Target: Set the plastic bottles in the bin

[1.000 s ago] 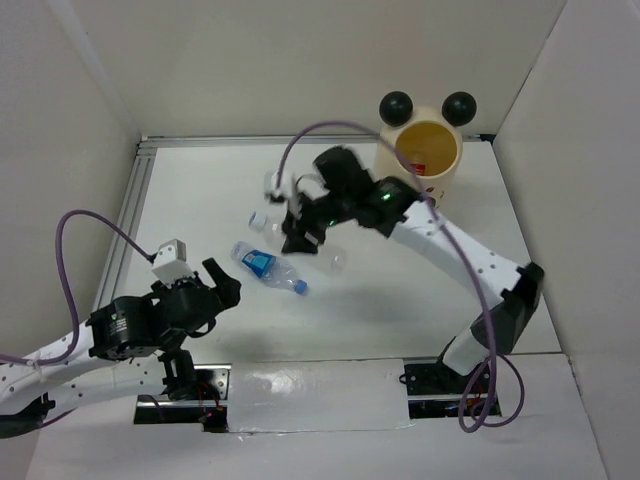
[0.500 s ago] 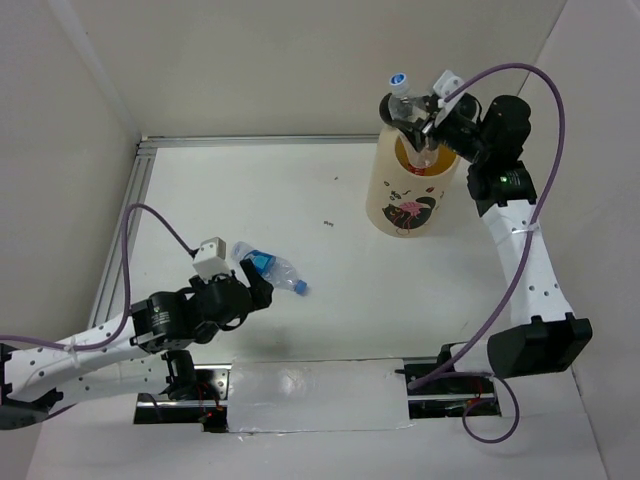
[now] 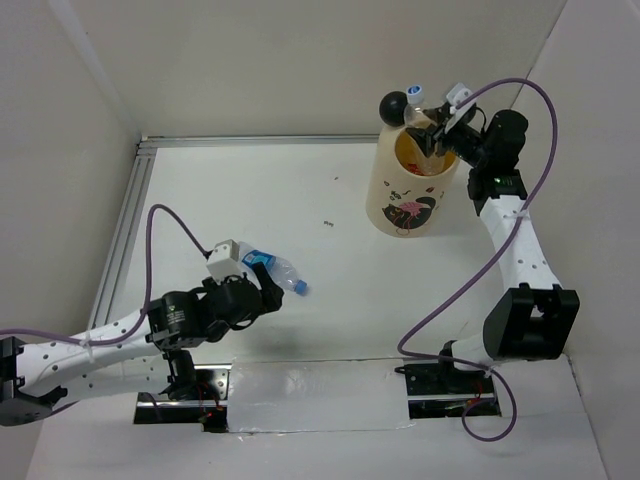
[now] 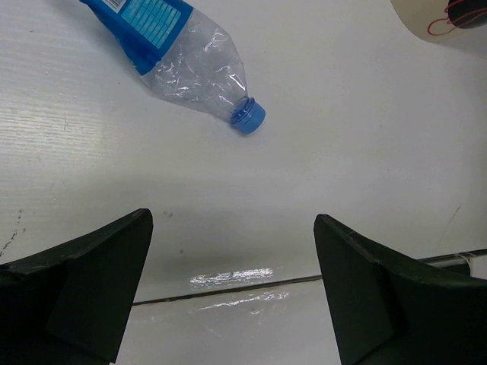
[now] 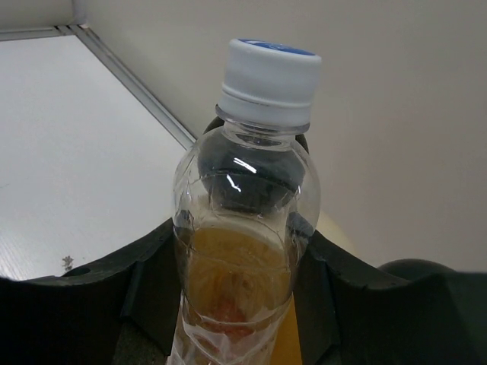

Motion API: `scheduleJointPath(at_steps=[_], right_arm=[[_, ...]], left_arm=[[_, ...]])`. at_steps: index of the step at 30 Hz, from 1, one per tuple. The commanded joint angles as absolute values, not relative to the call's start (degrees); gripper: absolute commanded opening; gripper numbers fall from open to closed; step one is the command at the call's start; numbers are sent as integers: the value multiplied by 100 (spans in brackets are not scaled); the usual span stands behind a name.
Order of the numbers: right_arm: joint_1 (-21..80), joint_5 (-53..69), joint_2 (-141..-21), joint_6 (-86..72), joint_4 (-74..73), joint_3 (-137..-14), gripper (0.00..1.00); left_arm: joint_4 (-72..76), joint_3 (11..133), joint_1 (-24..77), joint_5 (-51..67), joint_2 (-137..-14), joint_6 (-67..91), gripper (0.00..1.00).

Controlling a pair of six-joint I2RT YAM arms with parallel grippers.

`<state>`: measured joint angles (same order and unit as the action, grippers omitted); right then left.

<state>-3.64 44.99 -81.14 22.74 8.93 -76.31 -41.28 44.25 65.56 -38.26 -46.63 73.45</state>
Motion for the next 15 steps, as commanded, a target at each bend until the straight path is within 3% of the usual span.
scheduleJointPath(at_steps=[1,4,10,15], right_arm=[[-396,4772,-8156,2285,1512,-7507,50],[-527,4825,-8156,2285,1634,-7357,71],[-580,4825,-8051,2285,1609,-7286,82],[-580,4878,-7884,2285,1442,-7348,83]], left_arm=[[-3823,4412,6583,-3762,-4763,7321,100],[-3535,4298,6583,-3648,-4816,7321,100],[-3322,4245,6583,-3595,-5010,7269,100],[-3270,4359,6583,-3595,-5203,7207,100]])
